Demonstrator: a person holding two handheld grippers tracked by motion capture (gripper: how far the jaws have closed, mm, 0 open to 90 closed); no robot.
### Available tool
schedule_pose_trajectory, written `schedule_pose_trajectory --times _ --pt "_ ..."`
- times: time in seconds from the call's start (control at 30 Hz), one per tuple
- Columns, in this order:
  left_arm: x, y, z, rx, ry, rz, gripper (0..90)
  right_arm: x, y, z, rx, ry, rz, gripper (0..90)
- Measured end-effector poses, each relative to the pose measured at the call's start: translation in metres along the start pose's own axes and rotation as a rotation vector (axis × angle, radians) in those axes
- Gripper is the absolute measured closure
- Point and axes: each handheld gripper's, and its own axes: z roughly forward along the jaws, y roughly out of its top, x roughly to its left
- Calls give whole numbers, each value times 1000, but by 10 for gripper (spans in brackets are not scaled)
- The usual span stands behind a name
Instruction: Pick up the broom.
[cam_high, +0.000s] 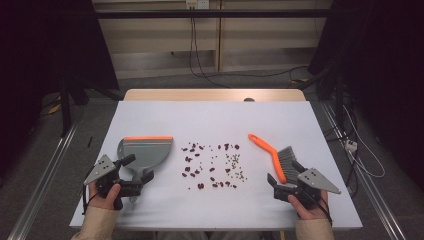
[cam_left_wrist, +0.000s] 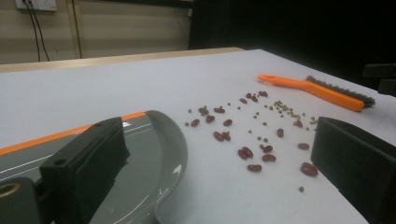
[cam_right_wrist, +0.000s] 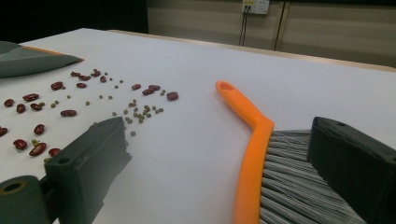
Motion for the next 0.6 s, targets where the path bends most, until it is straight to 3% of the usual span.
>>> schedule_pose_trajectory --times 0.4,0.6 --pt "1 1 -1 -1 5 2 31 1 5 3 16 8 -12 49" --pt "2 2 -1 -6 12 1 32 -2 20 7 52 -30 -28 42"
